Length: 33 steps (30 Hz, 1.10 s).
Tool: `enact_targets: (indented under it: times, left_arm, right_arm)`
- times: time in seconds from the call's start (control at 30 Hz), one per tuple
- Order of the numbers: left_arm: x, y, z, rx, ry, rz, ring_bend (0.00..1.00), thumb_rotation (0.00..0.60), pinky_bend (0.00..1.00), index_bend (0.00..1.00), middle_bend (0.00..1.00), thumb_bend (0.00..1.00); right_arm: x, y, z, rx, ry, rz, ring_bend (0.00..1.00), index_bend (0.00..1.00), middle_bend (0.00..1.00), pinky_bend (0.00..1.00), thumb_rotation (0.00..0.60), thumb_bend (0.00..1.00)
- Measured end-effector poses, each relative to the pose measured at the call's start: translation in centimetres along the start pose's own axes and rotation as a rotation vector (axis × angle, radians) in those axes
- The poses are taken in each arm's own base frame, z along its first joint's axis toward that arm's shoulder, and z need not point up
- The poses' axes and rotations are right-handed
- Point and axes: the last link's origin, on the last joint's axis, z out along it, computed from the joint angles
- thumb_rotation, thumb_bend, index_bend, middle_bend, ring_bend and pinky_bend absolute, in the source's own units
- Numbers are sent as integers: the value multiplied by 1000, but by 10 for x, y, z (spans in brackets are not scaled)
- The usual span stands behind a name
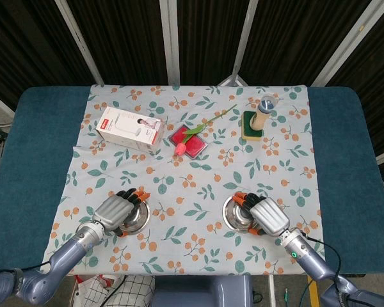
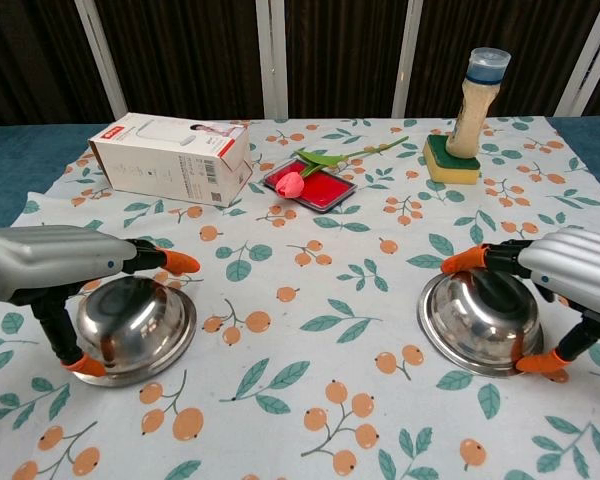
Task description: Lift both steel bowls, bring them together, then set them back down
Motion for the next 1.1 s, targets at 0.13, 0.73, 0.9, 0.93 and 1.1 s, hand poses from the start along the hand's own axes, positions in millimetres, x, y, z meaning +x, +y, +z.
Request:
enact_targets:
  times: [0.13,0.73,0.9,0.93,1.1]
  left_arm:
    - [-4,1,2,10,4,26,0,470,55,0,0,0]
    - [24,7,-25,-104,276,-155,0,464,0,0,0,0]
    - [20,-21,-74,-32,339,-82,0,485,0,0,0,0]
    - [16,-28,-84,2,336,-62,0,487,0,0,0,0]
    - [-9,-53,-142,209,367,-18,0,512,0,0,0,0]
  right_arm:
    - [-1,-5,-2,5,-19,48,7,0,0,224,440,309]
    - [53,-24,-26,6,117,109,0,0,0,83,490,268]
    - [76,-12,-54,-63,197,65,0,0,0,47,597,267]
    - [79,-9,-61,-87,211,49,0,0,0,46,600,268]
    - [82,7,-115,-299,242,-34,0,0,0,36,600,267]
